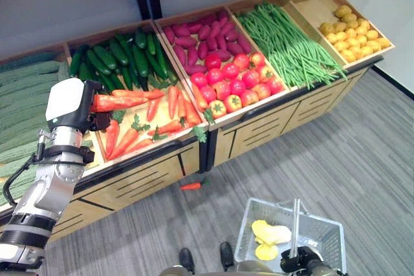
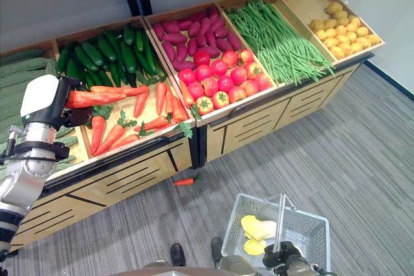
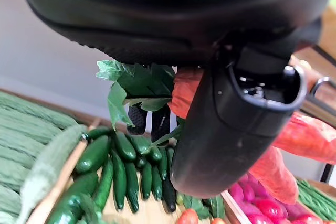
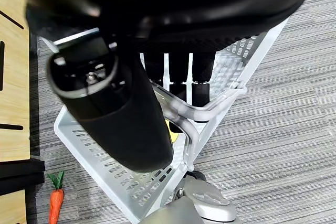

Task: Get the vegetables into the basket

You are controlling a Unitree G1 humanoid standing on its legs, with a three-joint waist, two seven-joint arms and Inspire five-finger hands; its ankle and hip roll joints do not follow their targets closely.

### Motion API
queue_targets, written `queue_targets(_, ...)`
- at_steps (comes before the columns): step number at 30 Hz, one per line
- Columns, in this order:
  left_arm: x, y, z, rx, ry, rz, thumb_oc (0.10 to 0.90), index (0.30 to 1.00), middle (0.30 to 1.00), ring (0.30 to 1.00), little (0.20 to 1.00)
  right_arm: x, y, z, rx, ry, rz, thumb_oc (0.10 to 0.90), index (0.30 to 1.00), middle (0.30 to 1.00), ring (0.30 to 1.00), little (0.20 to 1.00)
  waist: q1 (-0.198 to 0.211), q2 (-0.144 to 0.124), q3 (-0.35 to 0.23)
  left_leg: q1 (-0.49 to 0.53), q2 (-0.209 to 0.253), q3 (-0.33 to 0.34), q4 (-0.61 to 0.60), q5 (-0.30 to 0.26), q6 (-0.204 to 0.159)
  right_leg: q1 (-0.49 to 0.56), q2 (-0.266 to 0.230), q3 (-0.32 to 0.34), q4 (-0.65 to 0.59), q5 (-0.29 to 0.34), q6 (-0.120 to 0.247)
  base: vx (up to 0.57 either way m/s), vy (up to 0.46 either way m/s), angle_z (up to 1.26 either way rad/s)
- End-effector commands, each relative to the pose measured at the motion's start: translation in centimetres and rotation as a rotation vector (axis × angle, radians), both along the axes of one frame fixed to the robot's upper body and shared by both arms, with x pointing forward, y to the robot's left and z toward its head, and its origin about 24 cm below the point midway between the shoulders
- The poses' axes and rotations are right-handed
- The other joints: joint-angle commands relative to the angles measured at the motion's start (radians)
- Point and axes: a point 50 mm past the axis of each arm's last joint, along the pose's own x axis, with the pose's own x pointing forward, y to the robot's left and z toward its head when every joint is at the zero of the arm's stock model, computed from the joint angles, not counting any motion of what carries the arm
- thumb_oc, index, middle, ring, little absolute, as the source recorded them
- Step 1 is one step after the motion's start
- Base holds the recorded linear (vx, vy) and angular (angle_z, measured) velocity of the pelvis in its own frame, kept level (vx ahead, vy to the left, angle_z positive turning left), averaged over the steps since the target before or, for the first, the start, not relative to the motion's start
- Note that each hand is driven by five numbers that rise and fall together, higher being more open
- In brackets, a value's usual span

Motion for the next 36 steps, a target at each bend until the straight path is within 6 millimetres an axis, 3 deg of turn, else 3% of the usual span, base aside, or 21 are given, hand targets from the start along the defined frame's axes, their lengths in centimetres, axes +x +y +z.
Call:
queue_targets(1,-0.4,-0.3,4.9,-0.039,-0.274,-0.038,0.4,0.3,0.3,0.3,0.3,-4.4,-1.3,-0.4,-0.035,0.138,-0.018,0.4,0.3,0.3,0.3,0.3,0.007,0.003,-0.1,0.016,-0.019,-0.061,0.039,-0.124,0.017,-0.054,-0.051,-0.032,0.062,-0.07,0.074,-0.01,0.012,0.09)
queue_targets(20,-4.8,-3.6,-0.9,-0.431,-0.125,-0.176,0.4,0.3,0.3,0.3,0.3,-4.7,-1.0,-0.5,-0.032,0.13,-0.094,0.4,0.3,0.3,0.3,0.3,0.028,0.002,-0.103,0.038,-0.049,-0.101,0.051,-0.147,0.051,-0.027,-0.081,-0.064,0.098,-0.084,0.087,-0.03,0.049,0.08)
queue_targets(26,-4.7,-4.9,-1.0,-0.53,-0.121,-0.258,0.4,0.3,0.3,0.3,0.3,-4.3,-1.2,-0.4,-0.044,0.117,-0.087,0.4,0.3,0.3,0.3,0.3,0.023,0.006,-0.099,0.035,-0.061,-0.096,0.065,-0.16,0.065,-0.028,-0.093,-0.058,0.102,-0.08,0.097,-0.01,0.065,0.01)
queue_targets(36,-3.4,-6.5,0.3,-0.527,-0.144,-0.347,0.4,0.3,0.3,0.3,0.3,-4.0,-1.7,-0.1,-0.074,0.077,-0.13,0.4,0.3,0.3,0.3,0.3,-0.01,0.025,-0.078,0.031,-0.076,-0.049,0.059,-0.167,0.081,-0.07,-0.102,-0.016,0.119,-0.052,0.117,-0.02,0.068,-0.08)
